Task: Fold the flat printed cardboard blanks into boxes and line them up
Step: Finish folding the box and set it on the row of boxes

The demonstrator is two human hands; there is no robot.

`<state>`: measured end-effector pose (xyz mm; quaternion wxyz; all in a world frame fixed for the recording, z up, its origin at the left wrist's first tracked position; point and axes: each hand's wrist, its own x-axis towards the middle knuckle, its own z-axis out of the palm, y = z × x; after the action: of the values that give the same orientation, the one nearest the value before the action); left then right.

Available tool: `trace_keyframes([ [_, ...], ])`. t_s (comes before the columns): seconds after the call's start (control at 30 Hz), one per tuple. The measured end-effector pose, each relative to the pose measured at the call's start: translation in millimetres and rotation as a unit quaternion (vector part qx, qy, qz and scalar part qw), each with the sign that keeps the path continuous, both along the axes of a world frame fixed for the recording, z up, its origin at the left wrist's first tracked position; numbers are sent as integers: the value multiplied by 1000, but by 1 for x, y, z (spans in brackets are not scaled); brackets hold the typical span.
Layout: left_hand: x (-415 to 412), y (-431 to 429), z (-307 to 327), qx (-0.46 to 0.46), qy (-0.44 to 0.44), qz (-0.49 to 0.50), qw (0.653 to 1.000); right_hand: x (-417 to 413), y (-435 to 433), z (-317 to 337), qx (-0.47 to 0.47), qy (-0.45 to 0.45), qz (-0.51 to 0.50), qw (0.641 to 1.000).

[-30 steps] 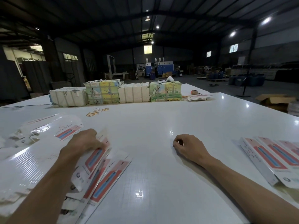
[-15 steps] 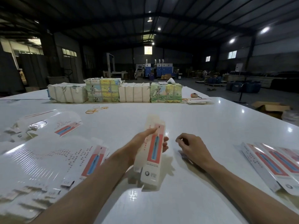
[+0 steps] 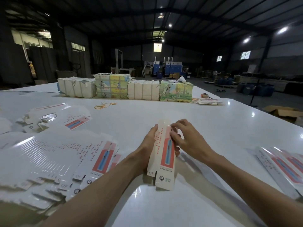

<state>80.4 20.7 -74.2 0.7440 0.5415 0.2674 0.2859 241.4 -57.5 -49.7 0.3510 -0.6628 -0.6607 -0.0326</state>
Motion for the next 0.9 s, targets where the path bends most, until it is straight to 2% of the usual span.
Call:
trace_keyframes([
  [0.1,-1,-1,1,-24,-2,-34,999,1,5,-6,37,104,14,994],
  [0.23,1,-1,3,-19,-12,-97,995,11,6,-1,52,245,22,968],
  [0.47,5,3,3,-1,-6,-123,992,14,-3,5,95,259,51,960],
  [0.6,0,1,1,-26,-46,-179,982,14,-4,8,50,311,86,945],
  [0.7,0,0,1,-19,-34,-181,983,17,-6,11,25,327,97,940],
  [0.9,7,-8,9,-26,-6,-177,984,28,-3,8,-21,445,167,880],
])
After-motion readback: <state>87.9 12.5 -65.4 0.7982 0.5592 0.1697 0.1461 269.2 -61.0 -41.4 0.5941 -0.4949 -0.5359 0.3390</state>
